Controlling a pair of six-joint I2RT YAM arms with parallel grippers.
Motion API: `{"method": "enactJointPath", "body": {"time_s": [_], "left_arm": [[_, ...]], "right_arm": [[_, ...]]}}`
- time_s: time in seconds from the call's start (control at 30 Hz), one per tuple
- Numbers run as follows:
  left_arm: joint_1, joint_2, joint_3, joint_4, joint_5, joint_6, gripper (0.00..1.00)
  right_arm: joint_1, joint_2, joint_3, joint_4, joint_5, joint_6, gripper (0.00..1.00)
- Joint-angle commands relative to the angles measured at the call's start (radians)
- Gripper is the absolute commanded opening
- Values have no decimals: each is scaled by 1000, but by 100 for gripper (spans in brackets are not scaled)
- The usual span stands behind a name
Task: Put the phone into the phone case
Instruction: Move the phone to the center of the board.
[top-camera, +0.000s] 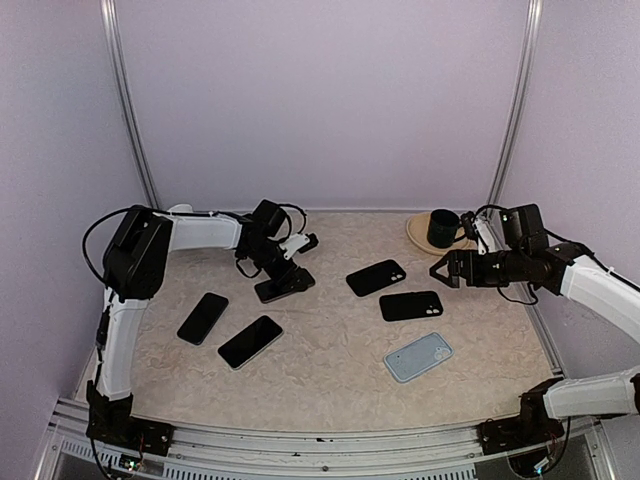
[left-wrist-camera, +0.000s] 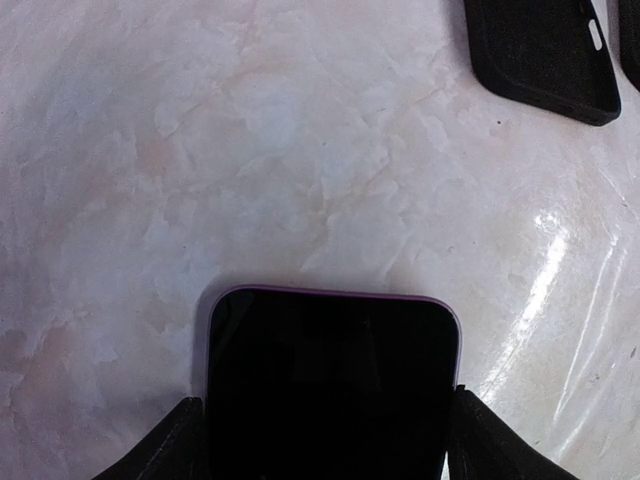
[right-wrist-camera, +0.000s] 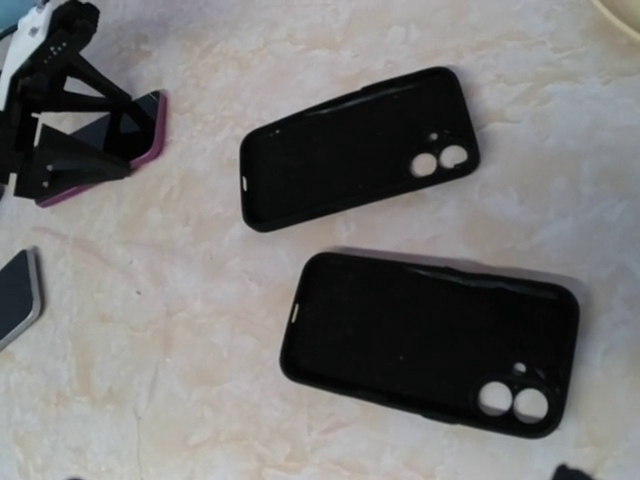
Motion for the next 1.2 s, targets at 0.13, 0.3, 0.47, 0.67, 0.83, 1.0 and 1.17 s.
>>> {"method": "enactJointPath", "body": {"time_s": [0.13, 0.3, 0.47, 0.67, 0.83, 1.0, 1.17], "left_arm": [[-51, -40, -62, 15, 57, -56, 64], [-76, -52, -84, 47, 63, -80, 63], [-93, -71, -110, 89, 67, -111, 63], [-127, -109, -162, 150, 63, -133, 63], [-154, -123, -186, 177, 55, -155, 63], [-186, -146, -227, 196, 26, -160, 64], [-203, -152, -243, 194, -10, -149, 74]], "right_arm": [[-10, 15, 30, 38, -29, 17, 100], [-6, 22, 26, 53, -35, 21, 100], [7, 30, 23, 67, -46, 24, 100], [27, 70, 28, 101, -78, 42, 100], [73, 135, 60, 122, -87, 61, 100], [144, 207, 91, 150, -71, 81, 100], [196, 248, 98, 169, -54, 89, 100]]}}
